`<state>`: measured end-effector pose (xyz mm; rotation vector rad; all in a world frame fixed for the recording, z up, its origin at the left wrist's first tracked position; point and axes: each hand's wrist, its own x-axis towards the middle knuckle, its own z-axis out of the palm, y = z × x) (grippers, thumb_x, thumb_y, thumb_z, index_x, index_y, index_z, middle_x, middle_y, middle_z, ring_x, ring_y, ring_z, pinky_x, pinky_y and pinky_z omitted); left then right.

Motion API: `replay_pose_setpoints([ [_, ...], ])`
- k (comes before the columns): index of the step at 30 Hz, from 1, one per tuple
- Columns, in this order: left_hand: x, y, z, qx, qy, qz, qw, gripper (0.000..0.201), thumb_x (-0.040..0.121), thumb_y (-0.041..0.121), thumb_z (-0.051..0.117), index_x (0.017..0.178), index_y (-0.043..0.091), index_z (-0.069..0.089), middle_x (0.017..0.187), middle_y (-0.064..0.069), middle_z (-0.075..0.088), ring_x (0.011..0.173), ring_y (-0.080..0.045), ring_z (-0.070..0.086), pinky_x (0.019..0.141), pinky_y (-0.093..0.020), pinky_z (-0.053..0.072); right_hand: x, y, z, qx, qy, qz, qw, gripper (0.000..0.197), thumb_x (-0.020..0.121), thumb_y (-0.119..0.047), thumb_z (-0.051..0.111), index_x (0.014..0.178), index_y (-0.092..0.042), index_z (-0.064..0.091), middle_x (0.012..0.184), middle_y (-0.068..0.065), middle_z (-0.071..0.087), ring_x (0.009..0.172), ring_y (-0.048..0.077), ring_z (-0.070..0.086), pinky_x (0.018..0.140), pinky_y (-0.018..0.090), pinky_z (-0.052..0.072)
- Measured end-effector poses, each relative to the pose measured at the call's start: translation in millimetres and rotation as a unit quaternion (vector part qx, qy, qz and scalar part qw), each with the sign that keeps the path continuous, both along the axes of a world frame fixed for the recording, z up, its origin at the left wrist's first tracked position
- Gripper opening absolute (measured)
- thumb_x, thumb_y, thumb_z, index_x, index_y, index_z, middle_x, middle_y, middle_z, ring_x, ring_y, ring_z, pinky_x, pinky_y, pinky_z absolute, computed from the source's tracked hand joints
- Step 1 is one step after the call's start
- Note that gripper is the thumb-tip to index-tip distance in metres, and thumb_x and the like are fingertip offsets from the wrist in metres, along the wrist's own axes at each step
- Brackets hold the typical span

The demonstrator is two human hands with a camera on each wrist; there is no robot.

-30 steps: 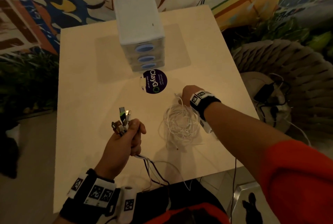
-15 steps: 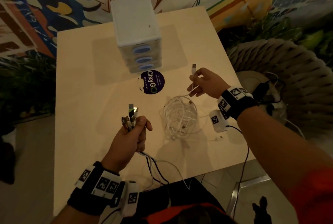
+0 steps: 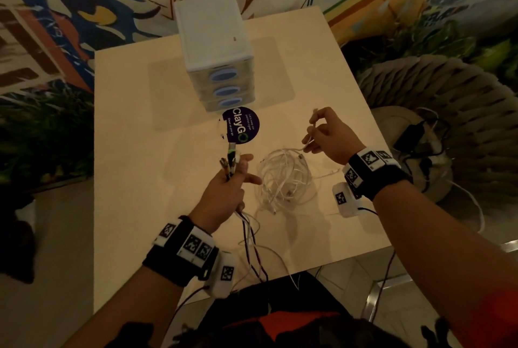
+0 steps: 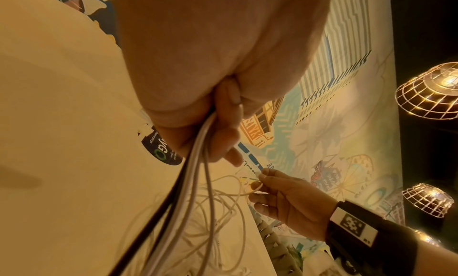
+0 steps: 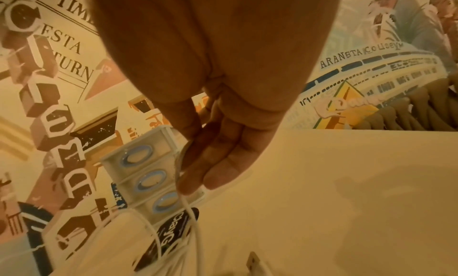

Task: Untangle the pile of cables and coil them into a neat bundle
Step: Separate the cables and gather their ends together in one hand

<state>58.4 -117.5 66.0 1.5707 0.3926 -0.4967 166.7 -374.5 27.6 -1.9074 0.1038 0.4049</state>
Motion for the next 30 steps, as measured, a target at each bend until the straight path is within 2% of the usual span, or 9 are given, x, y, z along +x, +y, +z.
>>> replay_pose_setpoints([
  [5,6.1,-12.5,3.1,-0.015,-0.009,-0.03,0.999,0.034,0.108,0.04,0.038,0.121,0.023,0.065,0.092,-0.008,0.073,0.045,-0.014,0.026,0.049,-0.028,0.039,7.9,1.1,-26.2,-0.07,0.074,-0.029,0.994,0.01,0.097,-0.022,0.065,0.104,-0.02,0.058,0.1,0.01,0.073,0.086,0.025,0.072,0.074,0.038,0.06],
  [8,4.6,-13.6,1.1,-0.03,-0.019,-0.038,0.999,0.037,0.108,0.04,0.038,0.118,0.018,0.066,0.091,-0.009,0.072,0.045,-0.014,0.025,0.048,-0.027,0.039,10.9,0.9,-42.4,-0.131,0.127,0.033,0.983,0.042,0.083,-0.032,0.082,0.116,-0.02,0.058,0.104,0.007,0.068,0.09,0.024,0.07,0.08,0.042,0.062],
  [11,4.3,-10.5,-0.9,-0.028,-0.021,-0.036,0.999,0.038,0.107,0.041,0.039,0.115,0.017,0.067,0.091,-0.009,0.071,0.045,-0.014,0.025,0.049,-0.027,0.04,11.2,5.7,-50.1,-0.199,0.136,0.105,0.965,0.06,0.072,-0.027,0.091,0.123,-0.024,0.059,0.114,0.004,0.066,0.094,0.022,0.067,0.084,0.039,0.059],
  [13,4.8,-7.6,-2.7,-0.024,-0.018,-0.027,0.999,0.038,0.107,0.04,0.039,0.113,0.016,0.067,0.09,-0.008,0.071,0.046,-0.015,0.025,0.05,-0.028,0.042,12.5,10.0,-50.7,-0.256,0.124,0.161,0.945,0.059,0.073,-0.025,0.09,0.125,-0.023,0.06,0.12,0.003,0.068,0.102,0.022,0.064,0.086,0.032,0.052],
  [16,5.6,-3.2,-6.3,-0.024,-0.014,-0.012,1.0,0.037,0.108,0.038,0.039,0.113,0.013,0.067,0.088,-0.007,0.071,0.047,-0.016,0.025,0.05,-0.028,0.042,15.6,17.3,-46.4,-0.329,0.088,0.24,0.909,0.047,0.081,-0.023,0.083,0.124,-0.017,0.066,0.126,0.005,0.068,0.115,0.025,0.062,0.094,0.032,0.049],
  [21,6.9,-0.5,-11.8,-0.028,-0.008,-0.001,1.0,0.038,0.108,0.038,0.039,0.11,0.012,0.067,0.088,-0.009,0.07,0.046,-0.013,0.025,0.049,-0.027,0.04,17.4,23.4,-36.4,-0.387,0.046,0.297,0.872,0.035,0.088,-0.033,0.073,0.119,-0.015,0.073,0.12,0.007,0.072,0.108,0.027,0.065,0.092,0.035,0.053],
  [23,7.3,-0.1,-13.3,-0.028,-0.01,-0.004,1.0,0.038,0.108,0.04,0.04,0.109,0.013,0.067,0.088,-0.009,0.07,0.046,-0.014,0.025,0.049,-0.027,0.04,15.4,23.5,-34.0,-0.391,0.035,0.289,0.873,0.037,0.088,-0.04,0.073,0.117,-0.018,0.074,0.118,0.005,0.072,0.107,0.026,0.065,0.089,0.033,0.053],
  [26,7.2,-0.8,-14.0,-0.021,-0.014,-0.012,1.0,0.037,0.108,0.04,0.04,0.107,0.014,0.067,0.087,-0.007,0.069,0.045,-0.013,0.025,0.049,-0.028,0.036,11.5,20.7,-25.4,-0.35,0.001,0.239,0.906,0.032,0.089,-0.043,0.071,0.11,-0.019,0.076,0.113,0.004,0.073,0.104,0.023,0.065,0.09,0.033,0.051],
  [30,7.8,-4.9,-13.8,-0.012,-0.016,-0.025,0.999,0.038,0.108,0.038,0.04,0.108,0.012,0.068,0.082,-0.006,0.068,0.045,-0.015,0.025,0.05,-0.031,0.03,-3.4,16.0,-10.9,-0.277,-0.088,0.167,0.942,0.021,0.092,-0.039,0.068,0.102,-0.024,0.077,0.099,-0.001,0.072,0.083,0.01,0.059,0.078,0.025,0.041],
])
